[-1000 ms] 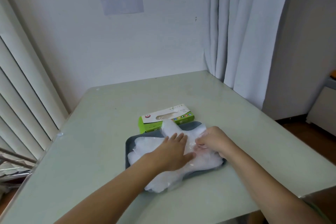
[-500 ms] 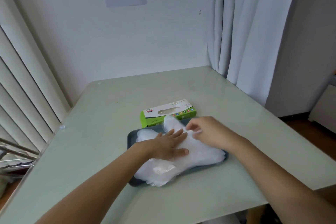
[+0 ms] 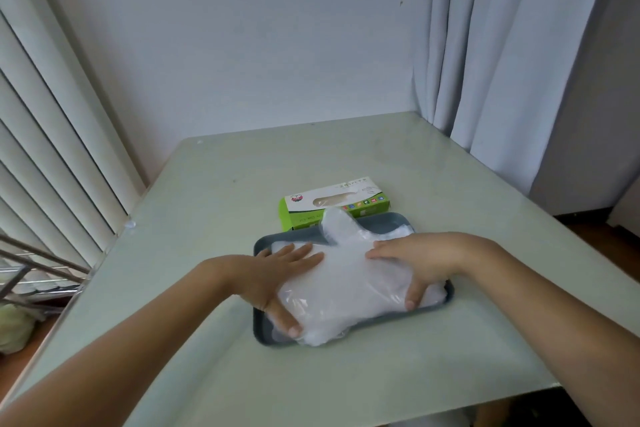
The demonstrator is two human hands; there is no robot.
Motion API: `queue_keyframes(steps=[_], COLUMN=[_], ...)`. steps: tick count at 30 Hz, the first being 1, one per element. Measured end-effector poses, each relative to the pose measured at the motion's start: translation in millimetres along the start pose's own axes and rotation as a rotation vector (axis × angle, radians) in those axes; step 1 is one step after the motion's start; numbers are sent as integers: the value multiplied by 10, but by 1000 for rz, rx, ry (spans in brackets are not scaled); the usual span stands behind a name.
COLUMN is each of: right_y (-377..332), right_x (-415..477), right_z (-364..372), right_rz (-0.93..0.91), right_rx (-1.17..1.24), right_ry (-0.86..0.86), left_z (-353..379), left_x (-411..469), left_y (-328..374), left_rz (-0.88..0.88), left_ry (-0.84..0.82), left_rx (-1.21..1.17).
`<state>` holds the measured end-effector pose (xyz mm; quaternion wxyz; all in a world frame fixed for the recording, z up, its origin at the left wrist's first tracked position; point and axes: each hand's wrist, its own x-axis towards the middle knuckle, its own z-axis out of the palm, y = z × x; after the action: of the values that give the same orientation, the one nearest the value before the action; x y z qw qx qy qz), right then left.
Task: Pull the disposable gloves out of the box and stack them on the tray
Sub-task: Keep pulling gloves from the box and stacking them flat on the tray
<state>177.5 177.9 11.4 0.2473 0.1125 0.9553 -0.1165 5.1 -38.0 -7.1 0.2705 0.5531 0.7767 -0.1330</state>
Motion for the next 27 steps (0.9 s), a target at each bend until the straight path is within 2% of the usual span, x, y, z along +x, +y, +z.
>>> queue_keyframes(steps=[3, 5, 7, 10, 12, 16, 27], right_y=[-16, -23, -6, 52, 74, 23, -125], right_x=[75, 112, 202, 429, 634, 1019, 1475], right_z=[-138, -273, -419, -573, -628, -667, -526], right_rz=[-22, -56, -82, -90, -96, -147, -185], right_rx=[-48, 17, 128, 226, 260, 188, 147], right_ry=[-6, 90, 259, 501, 582, 585, 659], left_z=[-79, -179, -273, -389, -436, -467, -438], left_x=[-54, -76, -49, 84, 210, 458, 822], left_y=[-62, -66, -90, -186, -269, -354, -376], left_rz=[-19, 10, 14, -151, -198, -225, -126], left_ry=[-69, -24, 181, 575, 683, 719, 614], left_rx=[-60, -188, -298, -337, -407, -511, -588])
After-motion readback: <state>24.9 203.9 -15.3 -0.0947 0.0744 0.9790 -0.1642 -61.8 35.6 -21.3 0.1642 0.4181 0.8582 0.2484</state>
